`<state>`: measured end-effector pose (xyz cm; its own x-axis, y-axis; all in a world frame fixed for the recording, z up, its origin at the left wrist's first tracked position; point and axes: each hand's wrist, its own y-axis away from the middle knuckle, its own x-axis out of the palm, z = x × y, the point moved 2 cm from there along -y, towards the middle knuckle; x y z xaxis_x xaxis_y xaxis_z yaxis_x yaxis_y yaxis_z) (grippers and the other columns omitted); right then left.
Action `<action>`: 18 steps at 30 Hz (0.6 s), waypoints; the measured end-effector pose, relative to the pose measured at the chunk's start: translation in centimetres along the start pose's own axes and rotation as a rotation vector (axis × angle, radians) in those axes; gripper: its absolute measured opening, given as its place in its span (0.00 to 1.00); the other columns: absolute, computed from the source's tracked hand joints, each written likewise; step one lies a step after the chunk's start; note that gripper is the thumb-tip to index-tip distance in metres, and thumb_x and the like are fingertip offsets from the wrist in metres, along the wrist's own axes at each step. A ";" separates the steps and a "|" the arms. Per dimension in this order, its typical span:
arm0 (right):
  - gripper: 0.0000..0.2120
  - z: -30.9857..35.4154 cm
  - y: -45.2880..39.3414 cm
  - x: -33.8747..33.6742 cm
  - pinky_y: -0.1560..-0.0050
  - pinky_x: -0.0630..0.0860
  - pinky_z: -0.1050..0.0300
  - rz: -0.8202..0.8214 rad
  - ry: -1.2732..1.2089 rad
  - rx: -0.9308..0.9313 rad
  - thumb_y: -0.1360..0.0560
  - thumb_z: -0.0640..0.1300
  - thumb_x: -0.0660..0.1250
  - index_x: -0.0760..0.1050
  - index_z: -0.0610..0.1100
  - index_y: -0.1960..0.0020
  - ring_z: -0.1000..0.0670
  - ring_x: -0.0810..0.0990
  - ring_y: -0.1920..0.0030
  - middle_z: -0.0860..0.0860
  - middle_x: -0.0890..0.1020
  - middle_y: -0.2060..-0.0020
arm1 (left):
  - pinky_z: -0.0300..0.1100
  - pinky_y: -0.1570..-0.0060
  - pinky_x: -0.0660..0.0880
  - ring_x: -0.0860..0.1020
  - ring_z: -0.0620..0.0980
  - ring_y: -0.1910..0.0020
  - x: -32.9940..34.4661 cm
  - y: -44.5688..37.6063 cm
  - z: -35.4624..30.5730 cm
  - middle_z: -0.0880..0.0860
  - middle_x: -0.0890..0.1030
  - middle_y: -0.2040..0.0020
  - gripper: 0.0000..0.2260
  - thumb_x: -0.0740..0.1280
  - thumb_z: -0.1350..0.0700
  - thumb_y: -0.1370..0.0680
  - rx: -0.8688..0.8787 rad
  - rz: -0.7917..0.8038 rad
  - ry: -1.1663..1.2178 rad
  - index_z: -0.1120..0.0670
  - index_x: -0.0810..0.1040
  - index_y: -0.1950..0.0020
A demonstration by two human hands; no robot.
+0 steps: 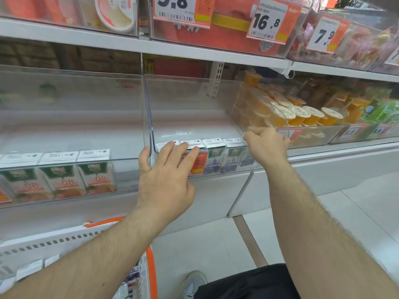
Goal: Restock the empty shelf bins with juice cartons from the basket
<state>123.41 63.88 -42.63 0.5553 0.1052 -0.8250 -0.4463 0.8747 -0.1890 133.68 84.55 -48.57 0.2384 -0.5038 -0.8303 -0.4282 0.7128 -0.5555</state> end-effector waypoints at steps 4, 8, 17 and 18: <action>0.16 0.3 -0.3 -0.1 0.30 0.54 0.46 0.057 0.143 0.022 0.26 0.48 0.59 0.82 0.52 0.45 0.46 0.75 0.41 0.52 0.83 0.47 | 0.61 0.33 0.53 0.72 0.55 0.33 0.0 0.0 0.0 0.51 0.76 0.34 0.31 0.65 0.54 0.36 0.001 0.010 0.003 0.51 0.74 0.31; 0.16 0.7 -0.4 0.0 0.31 0.54 0.41 0.111 0.291 0.028 0.25 0.50 0.55 0.81 0.50 0.51 0.44 0.74 0.49 0.49 0.82 0.54 | 0.60 0.33 0.51 0.71 0.54 0.33 0.0 0.1 0.2 0.51 0.75 0.33 0.32 0.65 0.54 0.37 0.014 0.033 0.005 0.51 0.73 0.31; 0.33 1.7 -0.5 0.3 0.28 0.42 0.33 0.234 0.494 -0.023 0.23 0.68 0.41 0.74 0.55 0.33 0.40 0.54 0.23 0.46 0.68 0.27 | 0.60 0.30 0.45 0.66 0.59 0.28 -1.2 0.1 -0.7 0.55 0.73 0.30 0.34 0.70 0.54 0.40 0.085 -0.021 -0.009 0.53 0.75 0.33; 0.30 2.2 -0.8 0.1 0.28 0.46 0.34 0.211 0.466 -0.111 0.24 0.68 0.44 0.77 0.56 0.37 0.42 0.57 0.24 0.48 0.70 0.28 | 0.59 0.29 0.46 0.65 0.60 0.28 -1.6 -0.5 -1.0 0.56 0.72 0.30 0.33 0.69 0.54 0.40 0.130 -0.056 -0.020 0.54 0.75 0.33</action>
<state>125.36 64.19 -41.40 0.0849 0.0299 -0.9959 -0.6003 0.7993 -0.0272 132.62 84.55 -46.91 0.2764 -0.5354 -0.7981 -0.2977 0.7419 -0.6008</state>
